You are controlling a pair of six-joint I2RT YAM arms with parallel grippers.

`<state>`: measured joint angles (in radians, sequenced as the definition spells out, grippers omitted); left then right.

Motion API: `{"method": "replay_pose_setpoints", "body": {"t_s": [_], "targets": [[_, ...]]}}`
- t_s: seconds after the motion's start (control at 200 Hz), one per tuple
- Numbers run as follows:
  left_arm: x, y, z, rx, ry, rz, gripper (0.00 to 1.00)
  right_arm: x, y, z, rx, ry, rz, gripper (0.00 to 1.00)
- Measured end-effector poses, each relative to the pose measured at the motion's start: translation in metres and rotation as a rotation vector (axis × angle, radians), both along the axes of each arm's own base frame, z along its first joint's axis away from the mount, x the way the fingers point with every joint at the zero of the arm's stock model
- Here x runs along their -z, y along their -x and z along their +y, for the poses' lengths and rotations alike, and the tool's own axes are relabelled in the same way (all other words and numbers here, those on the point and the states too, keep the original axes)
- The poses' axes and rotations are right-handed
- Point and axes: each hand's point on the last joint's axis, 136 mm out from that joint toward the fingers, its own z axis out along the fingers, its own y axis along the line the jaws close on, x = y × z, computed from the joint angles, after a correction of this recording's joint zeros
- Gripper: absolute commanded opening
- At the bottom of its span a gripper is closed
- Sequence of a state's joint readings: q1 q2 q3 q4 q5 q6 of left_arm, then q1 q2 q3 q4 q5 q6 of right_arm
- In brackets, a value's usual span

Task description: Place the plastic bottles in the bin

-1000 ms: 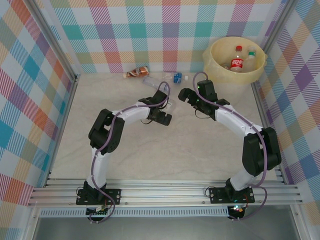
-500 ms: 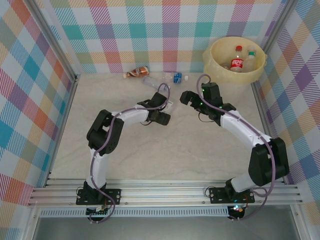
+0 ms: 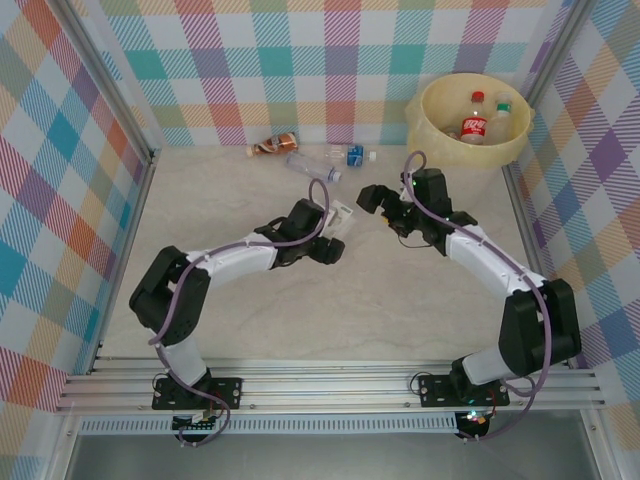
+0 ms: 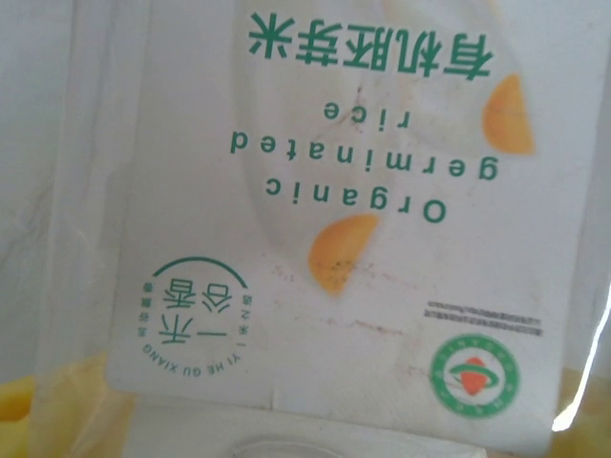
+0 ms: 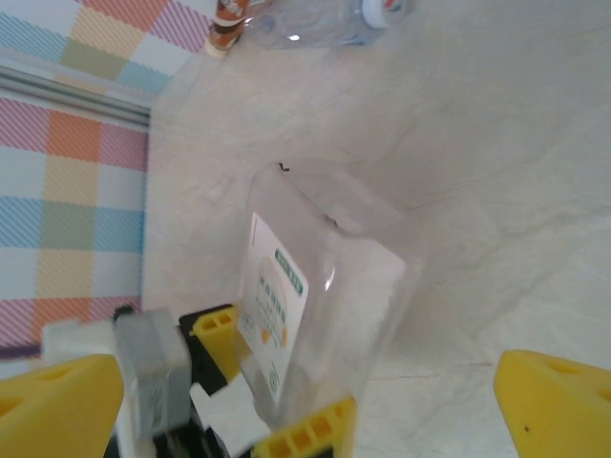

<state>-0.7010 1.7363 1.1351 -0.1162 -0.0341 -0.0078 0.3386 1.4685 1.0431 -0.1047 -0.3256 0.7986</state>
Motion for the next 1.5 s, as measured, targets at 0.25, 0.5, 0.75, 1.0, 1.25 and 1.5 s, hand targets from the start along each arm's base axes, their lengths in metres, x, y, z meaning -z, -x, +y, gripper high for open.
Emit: {"method": "replay_pose_setpoints", "body": {"t_s": [0.25, 0.5, 0.75, 1.0, 1.25, 1.5], "targets": [[-0.026, 0.017, -0.032, 0.08, 0.087, -0.049, 0.75, 0.014, -0.014, 0.011, -0.007, -0.095, 0.053, 1.0], [-0.027, 0.023, -0.042, 0.1, 0.154, -0.021, 0.75, 0.019, -0.013, 0.008, -0.002, -0.123, 0.057, 0.79], [-0.031, 0.026, -0.048, 0.104, 0.197, 0.001, 0.76, 0.022, -0.011, 0.009, -0.041, -0.115, 0.015, 0.56], [-0.031, 0.028, -0.05, 0.115, 0.208, 0.01, 0.93, 0.019, -0.008, 0.006, -0.053, -0.086, -0.012, 0.49], [-0.047, 0.032, -0.053, 0.125, 0.255, 0.013, 1.0, 0.012, -0.01, -0.009, -0.014, -0.031, -0.053, 0.46], [-0.103, 0.035, -0.038, 0.089, 0.377, -0.085, 1.0, 0.011, -0.019, -0.035, 0.069, 0.01, -0.061, 0.46]]}}
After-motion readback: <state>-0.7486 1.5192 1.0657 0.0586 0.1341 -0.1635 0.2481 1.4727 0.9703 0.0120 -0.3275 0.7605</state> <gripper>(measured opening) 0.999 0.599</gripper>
